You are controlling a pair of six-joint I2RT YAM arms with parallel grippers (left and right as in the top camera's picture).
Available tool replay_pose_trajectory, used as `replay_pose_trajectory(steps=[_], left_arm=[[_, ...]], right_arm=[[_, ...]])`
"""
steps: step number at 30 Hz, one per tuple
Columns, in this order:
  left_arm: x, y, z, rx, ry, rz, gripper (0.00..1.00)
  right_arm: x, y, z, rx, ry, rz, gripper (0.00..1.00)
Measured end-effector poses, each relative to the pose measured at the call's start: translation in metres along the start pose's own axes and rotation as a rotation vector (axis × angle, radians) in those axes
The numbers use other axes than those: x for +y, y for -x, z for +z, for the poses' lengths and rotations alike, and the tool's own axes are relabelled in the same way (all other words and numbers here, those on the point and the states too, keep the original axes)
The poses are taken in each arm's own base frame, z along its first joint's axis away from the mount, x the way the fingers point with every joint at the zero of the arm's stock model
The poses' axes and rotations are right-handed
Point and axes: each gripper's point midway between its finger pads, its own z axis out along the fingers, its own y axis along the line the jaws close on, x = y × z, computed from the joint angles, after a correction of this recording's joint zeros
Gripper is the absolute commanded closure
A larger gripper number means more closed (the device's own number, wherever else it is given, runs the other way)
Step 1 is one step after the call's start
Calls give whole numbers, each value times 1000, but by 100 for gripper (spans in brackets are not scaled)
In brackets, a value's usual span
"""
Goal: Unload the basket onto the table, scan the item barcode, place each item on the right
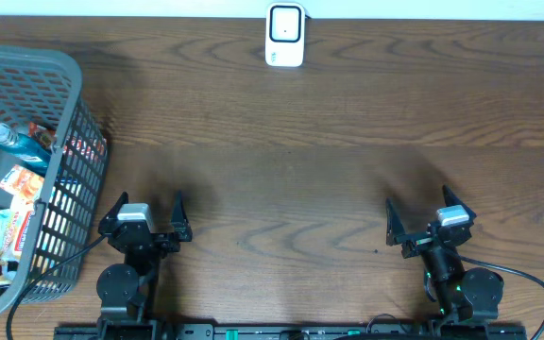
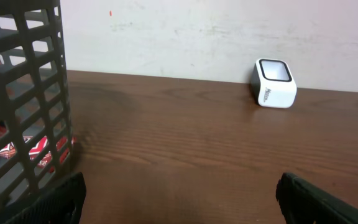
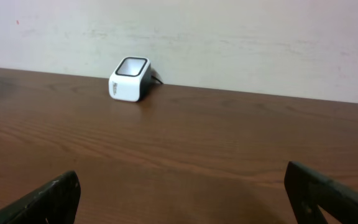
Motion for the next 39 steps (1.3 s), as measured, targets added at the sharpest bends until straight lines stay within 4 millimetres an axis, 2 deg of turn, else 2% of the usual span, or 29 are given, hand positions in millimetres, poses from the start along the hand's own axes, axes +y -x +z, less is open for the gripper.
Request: replay_pose_trajectory(steps=[9, 18, 20, 25, 28, 33, 39], left_arm=[[-1, 0, 0, 0, -5, -87, 2], [-20, 7, -3, 5, -111, -139, 2], [-23, 18, -6, -13, -131, -150, 2], [-32, 67, -19, -81, -169, -162, 2], [-35, 87, -20, -62, -174, -184, 2], [-44, 115, -6, 15, -195, -230, 2], [-55, 156, 17, 149, -208, -395, 2]], right_arm=[[0, 0, 0, 0, 0, 0, 1], [0, 0, 0, 0, 0, 0, 1], [0, 0, 0, 0, 0, 0, 1], [0, 0, 0, 0, 0, 0, 1], [0, 0, 0, 0, 0, 0, 1], [0, 0, 0, 0, -2, 0, 1], [0, 0, 0, 1, -2, 0, 1]])
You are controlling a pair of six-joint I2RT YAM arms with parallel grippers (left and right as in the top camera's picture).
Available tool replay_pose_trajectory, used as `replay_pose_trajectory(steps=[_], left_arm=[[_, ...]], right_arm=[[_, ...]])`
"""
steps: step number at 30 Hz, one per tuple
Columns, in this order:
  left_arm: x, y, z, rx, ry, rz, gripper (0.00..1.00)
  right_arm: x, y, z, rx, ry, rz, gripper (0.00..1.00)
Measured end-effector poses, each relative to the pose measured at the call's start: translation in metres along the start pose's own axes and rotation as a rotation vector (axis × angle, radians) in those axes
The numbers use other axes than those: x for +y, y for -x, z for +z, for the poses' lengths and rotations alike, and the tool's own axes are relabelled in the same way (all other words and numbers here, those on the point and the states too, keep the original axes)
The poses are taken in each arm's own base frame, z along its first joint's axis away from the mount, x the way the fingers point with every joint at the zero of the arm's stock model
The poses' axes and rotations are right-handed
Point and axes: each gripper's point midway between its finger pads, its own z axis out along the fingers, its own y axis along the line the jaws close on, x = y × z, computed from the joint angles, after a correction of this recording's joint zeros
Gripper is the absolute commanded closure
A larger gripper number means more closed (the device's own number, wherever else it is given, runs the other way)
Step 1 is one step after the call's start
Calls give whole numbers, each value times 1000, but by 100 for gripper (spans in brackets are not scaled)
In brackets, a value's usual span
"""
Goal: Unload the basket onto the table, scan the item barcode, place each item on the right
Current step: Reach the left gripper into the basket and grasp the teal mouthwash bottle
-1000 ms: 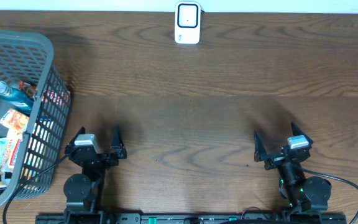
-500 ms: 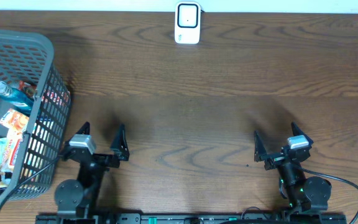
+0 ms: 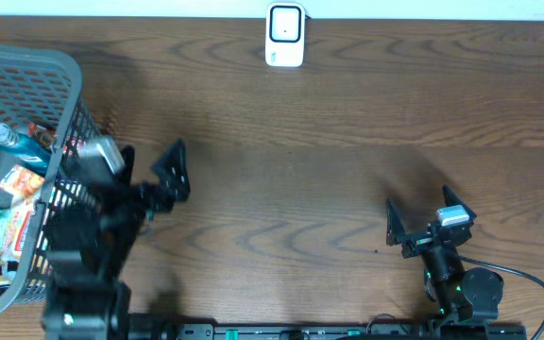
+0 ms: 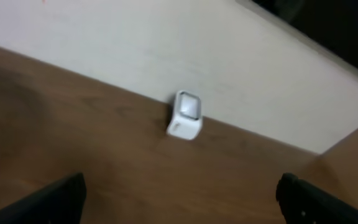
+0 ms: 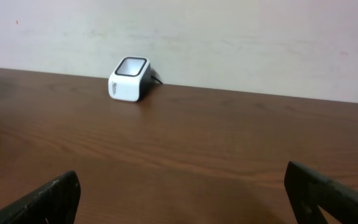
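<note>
The white barcode scanner (image 3: 285,36) stands at the table's far edge, also seen in the left wrist view (image 4: 185,116) and in the right wrist view (image 5: 129,79). Packaged items lie in the grey basket (image 3: 26,59) at the left, among them a blue bottle (image 3: 17,142) and an orange packet (image 3: 22,184). My left gripper (image 3: 130,184) is raised beside the basket's right wall, blurred, open and empty (image 4: 179,190). Near the front right, my right gripper (image 3: 421,219) rests low, open and empty (image 5: 182,186).
The wooden table (image 3: 348,142) stretches between basket and scanner. A pale wall (image 5: 229,37) rises behind the scanner. The basket's mesh wall (image 3: 64,189) stands right next to the left arm.
My left arm has lifted from its rest at the front and now hangs higher, against the basket's right side, its view tilted. Its jaws stay open. The right arm has not moved.
</note>
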Motion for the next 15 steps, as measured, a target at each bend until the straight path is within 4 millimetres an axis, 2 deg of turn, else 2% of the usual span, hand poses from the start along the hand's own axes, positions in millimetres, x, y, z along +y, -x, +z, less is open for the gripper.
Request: replay_pose_trajectory(steps=[3, 5, 12, 15], left_arm=[[-24, 21, 12, 14, -88, -31, 2], [-32, 21, 18, 46, -132, -45, 2], [-30, -2, 41, 169, -166, -123, 2], [-23, 5, 45, 197, -132, -168, 2]], right_arm=[[0, 0, 0, 0, 0, 0, 1], [0, 0, 0, 0, 0, 0, 1], [0, 0, 0, 0, 0, 0, 1], [0, 0, 0, 0, 0, 0, 1]])
